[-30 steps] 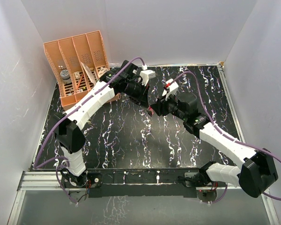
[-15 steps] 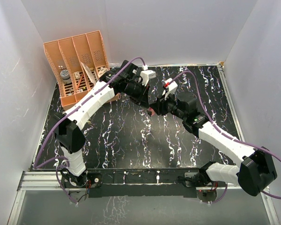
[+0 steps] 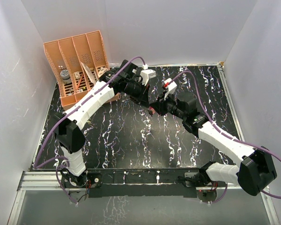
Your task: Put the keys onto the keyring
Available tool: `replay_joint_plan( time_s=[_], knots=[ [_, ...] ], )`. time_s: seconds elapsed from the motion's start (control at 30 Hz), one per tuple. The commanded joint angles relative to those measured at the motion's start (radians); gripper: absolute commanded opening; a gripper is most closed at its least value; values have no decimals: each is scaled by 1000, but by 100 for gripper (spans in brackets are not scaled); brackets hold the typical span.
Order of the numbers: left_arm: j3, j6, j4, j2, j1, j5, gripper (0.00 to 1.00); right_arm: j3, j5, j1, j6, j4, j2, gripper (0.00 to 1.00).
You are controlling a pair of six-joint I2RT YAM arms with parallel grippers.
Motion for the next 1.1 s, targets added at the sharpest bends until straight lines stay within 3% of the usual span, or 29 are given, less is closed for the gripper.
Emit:
replay_joint_plan(
  time_s=[0.0, 0.13, 0.37, 0.57, 0.67, 0.9, 1.07],
  knots=[
    [-6, -5, -17, -47, -1, 50, 0, 38, 30, -3, -1, 99, -3, 5],
    [-33, -31, 19, -65, 0, 17, 0, 25, 49, -3, 20, 122, -13, 0],
    [-77, -56, 78, -103, -1, -29, 22, 15, 71, -3, 40, 137, -18, 0],
    [-149, -90, 190, -172, -1, -94, 29, 16, 96, -3, 53, 138, -15, 0],
    [-268, -128, 361, -271, 0, -171, 31, 21, 118, -4, 75, 134, -13, 0],
    [-709, -267, 934, -579, 1, -351, 44, 20, 109, -7, 144, 158, -13, 0],
    [-847, -323, 1155, -635, 2, -363, 44, 21, 88, -7, 194, 175, -7, 0]
  ],
)
